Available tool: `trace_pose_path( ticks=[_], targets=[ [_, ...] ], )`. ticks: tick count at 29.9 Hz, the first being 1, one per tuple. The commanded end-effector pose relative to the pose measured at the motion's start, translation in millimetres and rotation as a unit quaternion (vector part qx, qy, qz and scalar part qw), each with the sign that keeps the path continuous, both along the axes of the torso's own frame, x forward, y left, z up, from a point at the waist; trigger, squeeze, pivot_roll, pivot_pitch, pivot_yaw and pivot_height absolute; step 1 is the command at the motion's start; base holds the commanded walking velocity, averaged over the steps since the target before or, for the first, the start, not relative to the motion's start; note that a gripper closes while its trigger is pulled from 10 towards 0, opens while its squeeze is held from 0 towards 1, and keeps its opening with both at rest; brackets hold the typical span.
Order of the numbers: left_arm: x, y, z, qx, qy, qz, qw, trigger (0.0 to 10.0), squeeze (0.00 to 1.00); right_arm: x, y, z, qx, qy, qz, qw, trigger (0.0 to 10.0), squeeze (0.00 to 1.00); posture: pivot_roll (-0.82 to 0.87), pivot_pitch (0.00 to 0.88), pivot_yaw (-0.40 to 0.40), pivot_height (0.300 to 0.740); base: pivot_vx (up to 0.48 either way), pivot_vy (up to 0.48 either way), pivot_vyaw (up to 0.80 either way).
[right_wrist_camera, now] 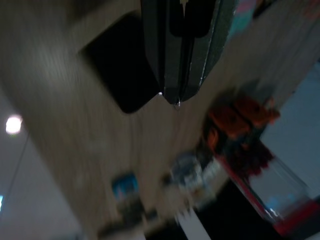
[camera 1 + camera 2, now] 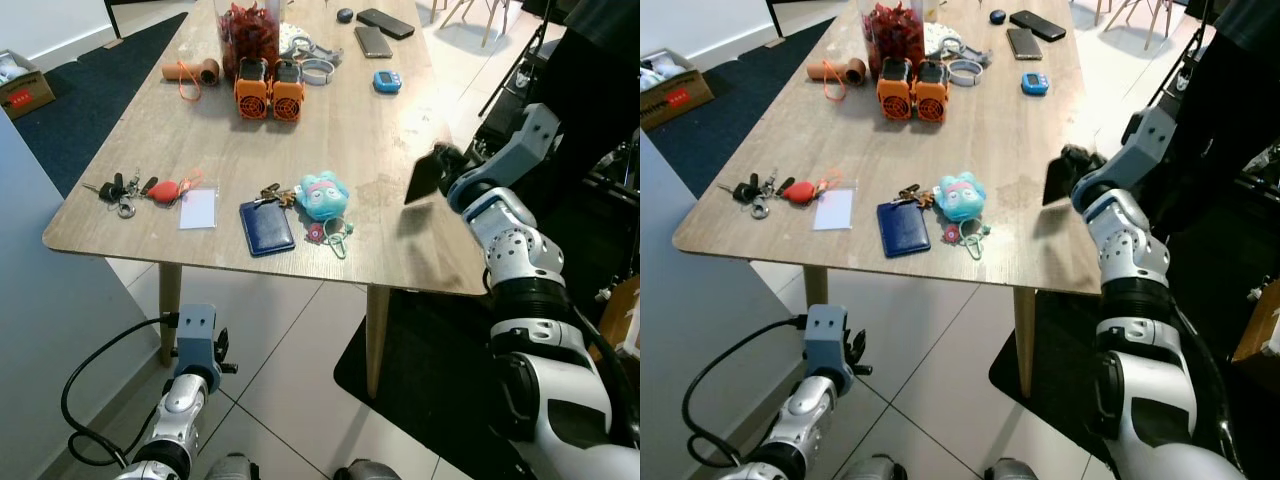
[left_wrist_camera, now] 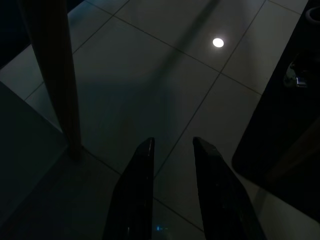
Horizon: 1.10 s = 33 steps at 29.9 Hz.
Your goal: Hang keys on a hook
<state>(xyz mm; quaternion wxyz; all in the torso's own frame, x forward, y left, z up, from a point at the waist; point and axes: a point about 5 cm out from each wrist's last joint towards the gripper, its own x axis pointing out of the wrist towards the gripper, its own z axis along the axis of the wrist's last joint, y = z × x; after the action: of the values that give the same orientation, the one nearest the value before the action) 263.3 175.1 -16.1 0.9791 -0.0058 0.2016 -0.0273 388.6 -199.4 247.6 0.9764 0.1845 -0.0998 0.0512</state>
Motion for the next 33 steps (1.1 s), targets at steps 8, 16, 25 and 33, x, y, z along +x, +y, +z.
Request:
trace_pose_path(
  ticks=[8,16,25,33],
  targets=[
    [-6.5,-2.7,-6.6,-0.003,0.015,-0.003,1.0,10.0,0.0,-3.5,-5.9,19.2,-0.028,-0.046,-0.026,0.998,10.0,0.0,0.08,0.1,-0.051,0.74,0.0,0.0,0.0],
    [-5.8,-2.7,-6.1,-0.003,0.015,-0.003,1.0,10.0,0.0,-3.4,-19.6,17.9,-0.006,-0.044,-0.07,0.997,10.0,0.0,0.09,0.097,-0.052,0.74,0.0,0.0,0.0],
    [-6.6,-1.5,-6.3,-0.003,0.013,0.001,1.0,10.0,0.0,-37.0,-111.7,-0.5,0.04,-0.035,-0.295,0.954,10.0,0.0,0.09,0.096,-0.06,0.74,0.0,0.0,0.0],
    [-11.4,2.5,-9.5,0.002,0.02,0.003,1.0,10.0,0.0,-104.6,-189.5,-77.5,0.033,0.054,-0.459,0.886,10.0,0.0,0.09,0.092,-0.06,0.74,0.0,0.0,0.0]
  ],
)
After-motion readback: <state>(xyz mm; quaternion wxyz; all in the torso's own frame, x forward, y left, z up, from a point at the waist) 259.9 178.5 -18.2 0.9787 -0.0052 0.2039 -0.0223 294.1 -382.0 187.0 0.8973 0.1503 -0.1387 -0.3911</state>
